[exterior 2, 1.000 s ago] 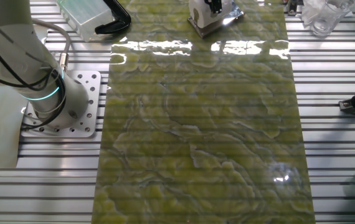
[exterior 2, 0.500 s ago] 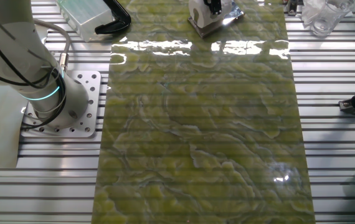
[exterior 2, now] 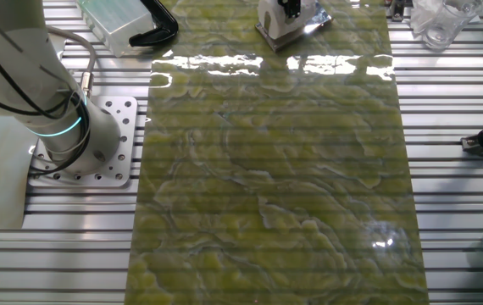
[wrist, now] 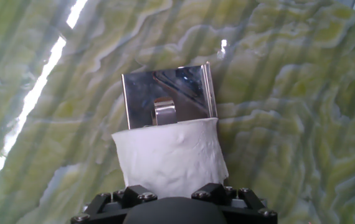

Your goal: Take the roll of paper down from the shelf

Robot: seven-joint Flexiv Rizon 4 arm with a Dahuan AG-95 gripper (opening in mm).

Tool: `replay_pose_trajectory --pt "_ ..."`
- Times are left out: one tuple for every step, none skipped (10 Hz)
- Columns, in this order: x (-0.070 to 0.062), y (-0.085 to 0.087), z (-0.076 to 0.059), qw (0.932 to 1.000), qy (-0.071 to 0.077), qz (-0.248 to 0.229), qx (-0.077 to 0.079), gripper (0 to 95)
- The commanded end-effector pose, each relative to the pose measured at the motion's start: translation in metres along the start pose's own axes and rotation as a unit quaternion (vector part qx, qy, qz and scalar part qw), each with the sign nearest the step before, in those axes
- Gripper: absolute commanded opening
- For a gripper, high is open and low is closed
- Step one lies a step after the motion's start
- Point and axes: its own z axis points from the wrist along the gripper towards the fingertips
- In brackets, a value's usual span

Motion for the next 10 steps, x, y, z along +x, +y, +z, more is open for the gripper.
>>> replay_pose_trajectory --pt "-0.003 0.001 0.001 1.0000 0.000 0.003 0.001 19.0" --pt "-0.004 0.000 0.000 1.0000 0.000 0.001 0.002 19.0" --pt "-0.007 -0.003 -0.002 1.0000 0.001 0.002 0.004 19.0" --pt "-0.010 -0.006 -0.005 1.0000 0.001 0.006 0.000 0.0" --pt "-0.013 -0.006 -0.007 1.0000 0.001 0.009 -0.003 0.0" --pt "-0.015 -0.006 -0.008 0.9999 0.001 0.011 -0.003 0.0" --pt "-0.017 -0.006 -0.009 0.9999 0.002 0.013 -0.005 0.0" --pt "-0.018 -0.005 -0.010 0.9999 0.003 0.016 -0.005 0.0" --pt "-0.020 -0.005 -0.011 0.9998 0.004 0.016 -0.006 0.0" --pt "-0.024 -0.005 -0.014 0.9998 0.007 0.019 -0.007 0.0"
